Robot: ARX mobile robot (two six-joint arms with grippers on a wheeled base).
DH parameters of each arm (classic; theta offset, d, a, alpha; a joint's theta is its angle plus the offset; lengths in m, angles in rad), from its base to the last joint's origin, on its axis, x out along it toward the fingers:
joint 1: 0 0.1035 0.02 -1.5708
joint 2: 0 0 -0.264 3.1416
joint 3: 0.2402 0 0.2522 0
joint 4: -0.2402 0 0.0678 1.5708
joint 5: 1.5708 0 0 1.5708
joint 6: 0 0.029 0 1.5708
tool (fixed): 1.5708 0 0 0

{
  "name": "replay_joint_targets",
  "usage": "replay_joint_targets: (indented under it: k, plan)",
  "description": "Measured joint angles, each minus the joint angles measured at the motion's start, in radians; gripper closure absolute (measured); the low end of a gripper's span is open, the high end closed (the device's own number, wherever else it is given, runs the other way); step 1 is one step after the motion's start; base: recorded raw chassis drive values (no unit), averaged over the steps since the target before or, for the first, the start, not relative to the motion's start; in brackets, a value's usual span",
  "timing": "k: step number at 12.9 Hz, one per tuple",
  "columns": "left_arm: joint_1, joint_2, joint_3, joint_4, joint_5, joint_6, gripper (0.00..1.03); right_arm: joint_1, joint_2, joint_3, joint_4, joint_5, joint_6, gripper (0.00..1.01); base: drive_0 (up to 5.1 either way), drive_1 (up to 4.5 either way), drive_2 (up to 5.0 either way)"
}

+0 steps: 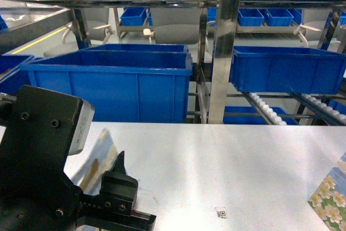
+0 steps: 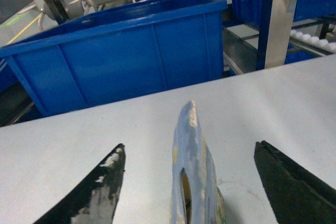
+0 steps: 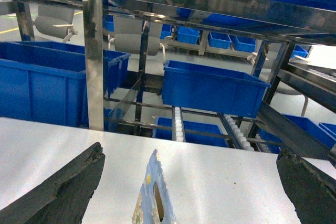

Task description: Move flower gift bag to table near conveyor

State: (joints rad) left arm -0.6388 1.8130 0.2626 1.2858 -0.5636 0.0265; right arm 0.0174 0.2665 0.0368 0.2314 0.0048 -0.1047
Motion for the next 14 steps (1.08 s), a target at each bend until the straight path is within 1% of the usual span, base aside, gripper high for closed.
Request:
replay_joint_targets:
  k: [2, 3, 5, 6, 8, 9, 10, 11, 12, 13, 14]
  plan:
    - [-0.02, -0.114, -0.013, 0.0, -0.006, 0.018, 0.04, 0.0, 0.0, 0.0, 0.0, 0.0, 0.0, 0.03, 0.0, 0.0, 0.0]
    - [-0.035, -0.241, -0.026, 0.002, -0.006, 0.045, 0.05, 0.0, 0.0, 0.0, 0.0, 0.0, 0.0, 0.03, 0.0, 0.0, 0.0]
    - [-0.033, -0.327, -0.048, 0.0, 0.003, 0.061, 0.05, 0.0, 0.0, 0.0, 0.0, 0.0, 0.0, 0.03, 0.0, 0.0, 0.0]
    - [-0.034, -0.386, -0.073, 0.001, 0.02, 0.077, 0.05, 0.0, 0.0, 0.0, 0.0, 0.0, 0.0, 0.03, 0.0, 0.0, 0.0]
    - [-0.001, -0.418, -0.15, 0.001, 0.025, 0.076, 0.05, 0.0, 0.0, 0.0, 0.0, 0.0, 0.0, 0.03, 0.0, 0.0, 0.0]
    - [0.026, -0.423, -0.203, -0.003, 0.031, 0.067, 0.05, 0.0, 0.0, 0.0, 0.0, 0.0, 0.0, 0.03, 0.0, 0.0, 0.0]
    - [0.058, -0.462, -0.241, -0.005, 0.053, 0.054, 0.05, 0.0, 0.0, 0.0, 0.0, 0.0, 0.0, 0.03, 0.0, 0.0, 0.0]
    - [0.096, -0.518, -0.25, 0.0, 0.082, 0.044, 0.05, 0.0, 0.0, 0.0, 0.0, 0.0, 0.0, 0.03, 0.0, 0.0, 0.0]
    - [0.159, -0.588, -0.259, -0.01, 0.129, 0.024, 0.05, 0.0, 0.0, 0.0, 0.0, 0.0, 0.0, 0.03, 0.0, 0.0, 0.0]
    - [0.224, -0.663, -0.263, -0.081, 0.172, 0.01, 0.05, 0.0, 0.0, 0.0, 0.0, 0.0, 0.0, 0.03, 0.0, 0.0, 0.0]
    - [0.342, -0.839, -0.267, -0.241, 0.266, -0.006, 0.05, 0.0, 0.0, 0.0, 0.0, 0.0, 0.0, 0.03, 0.0, 0.0, 0.0]
